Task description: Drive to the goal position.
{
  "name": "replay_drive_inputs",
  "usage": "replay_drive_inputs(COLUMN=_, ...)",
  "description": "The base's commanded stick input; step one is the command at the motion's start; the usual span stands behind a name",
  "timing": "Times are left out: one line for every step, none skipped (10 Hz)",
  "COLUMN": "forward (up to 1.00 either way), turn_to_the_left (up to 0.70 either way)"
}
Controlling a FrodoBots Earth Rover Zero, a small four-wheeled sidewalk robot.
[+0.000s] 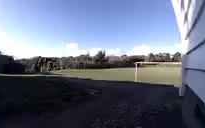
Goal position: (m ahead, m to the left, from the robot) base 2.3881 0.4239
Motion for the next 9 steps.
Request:
replay_drive_inputs(forward=0.04, turn_to_the_left=0.0)
replay_drive_inputs(forward=0.04, turn_to_the_left=0.0)
replay_drive_inputs(forward=0.04, turn_to_the_left=0.0)
replay_drive_inputs(forward=0.04, turn_to_the_left=0.0)
replay_drive_inputs(forward=0.04, turn_to_the_left=0.0)
replay_drive_inputs(forward=0.04, turn_to_the_left=0.0)
replay_drive_inputs(forward=0.04, turn_to_the_left=0.0)
replay_drive_inputs(forward=0.04, turn_to_the_left=0.0)
replay_drive_inputs(forward=0.04, turn_to_the_left=0.0)
